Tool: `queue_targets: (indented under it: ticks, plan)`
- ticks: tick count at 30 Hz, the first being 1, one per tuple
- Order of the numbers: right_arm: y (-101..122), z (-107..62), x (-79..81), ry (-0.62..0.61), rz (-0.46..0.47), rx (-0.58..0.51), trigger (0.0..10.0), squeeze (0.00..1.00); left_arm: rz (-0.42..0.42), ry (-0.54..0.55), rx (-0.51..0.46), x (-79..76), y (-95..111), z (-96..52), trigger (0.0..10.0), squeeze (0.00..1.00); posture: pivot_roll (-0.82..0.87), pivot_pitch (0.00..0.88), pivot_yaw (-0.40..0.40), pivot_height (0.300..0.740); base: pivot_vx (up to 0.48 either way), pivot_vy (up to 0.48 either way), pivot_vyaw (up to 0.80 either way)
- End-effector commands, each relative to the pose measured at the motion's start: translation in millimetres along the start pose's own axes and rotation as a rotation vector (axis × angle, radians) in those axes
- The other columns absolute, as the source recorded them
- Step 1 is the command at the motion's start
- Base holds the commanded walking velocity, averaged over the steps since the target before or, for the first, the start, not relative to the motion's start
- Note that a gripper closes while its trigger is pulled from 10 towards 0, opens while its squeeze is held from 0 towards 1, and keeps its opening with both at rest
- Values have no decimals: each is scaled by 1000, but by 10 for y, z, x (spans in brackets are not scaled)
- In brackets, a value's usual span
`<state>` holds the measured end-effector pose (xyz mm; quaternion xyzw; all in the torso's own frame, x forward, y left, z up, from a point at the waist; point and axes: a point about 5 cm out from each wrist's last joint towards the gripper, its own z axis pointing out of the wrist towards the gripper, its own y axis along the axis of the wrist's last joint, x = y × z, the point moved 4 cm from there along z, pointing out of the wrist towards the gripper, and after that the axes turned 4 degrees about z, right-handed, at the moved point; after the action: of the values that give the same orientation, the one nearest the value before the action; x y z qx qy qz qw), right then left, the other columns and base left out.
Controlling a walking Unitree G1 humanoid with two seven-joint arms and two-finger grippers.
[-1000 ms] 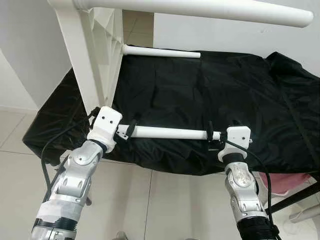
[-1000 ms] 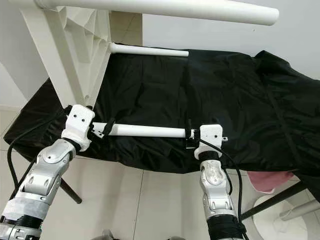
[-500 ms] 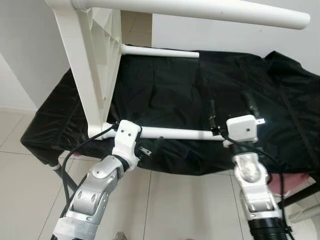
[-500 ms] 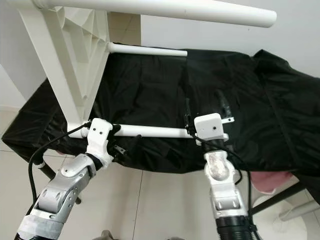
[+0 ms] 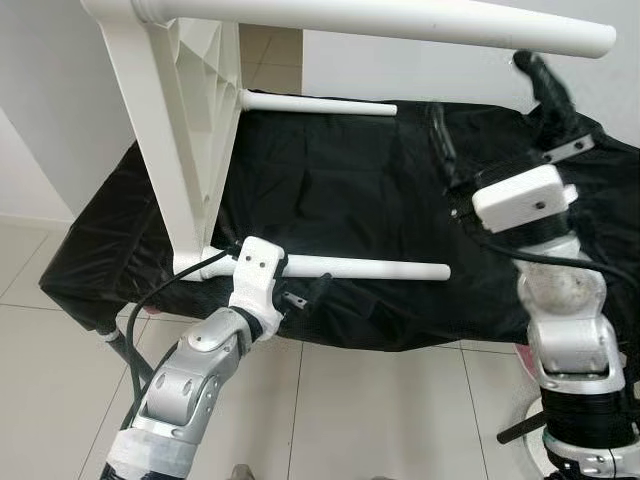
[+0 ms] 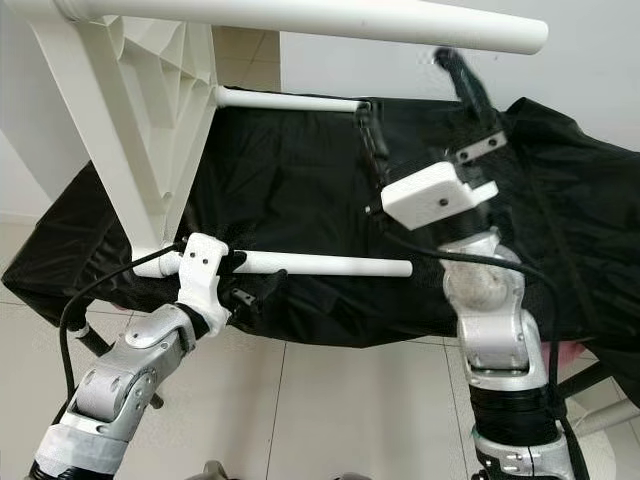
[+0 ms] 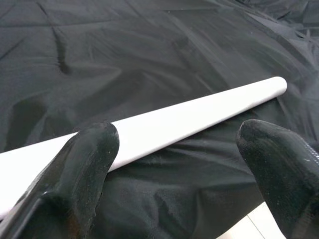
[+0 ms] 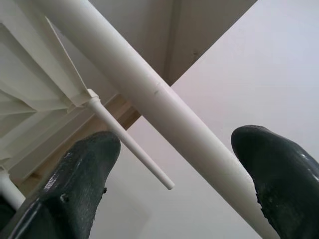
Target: Building children table
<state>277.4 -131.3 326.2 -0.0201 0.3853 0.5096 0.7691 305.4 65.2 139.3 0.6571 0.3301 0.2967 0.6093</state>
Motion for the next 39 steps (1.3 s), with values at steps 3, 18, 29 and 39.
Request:
queue_targets:
  ticks: [3, 18, 29, 39]
  plan:
    - [92, 156, -68, 18, -46, -36, 10000, 0, -5, -97, -1, -101, 27, 25, 10000, 0, -39, 10, 7, 740, 0, 0, 0]
    - [84, 416, -34, 185, -136, -45, 10000, 0, -8, -86, -10, -81, 68, 73, 10000, 0, -52, 3, 4, 740, 0, 0, 0]
    - [43, 665, 82, 363, -237, -40, 10000, 0, -17, -81, -21, -89, 91, 102, 10000, 0, -66, 8, 3, 740, 0, 0, 0]
    - [-17, 911, 227, 453, -305, -3, 10000, 0, -18, -83, -26, -98, 106, 127, 10000, 0, -67, 0, 2, 740, 0, 0, 0]
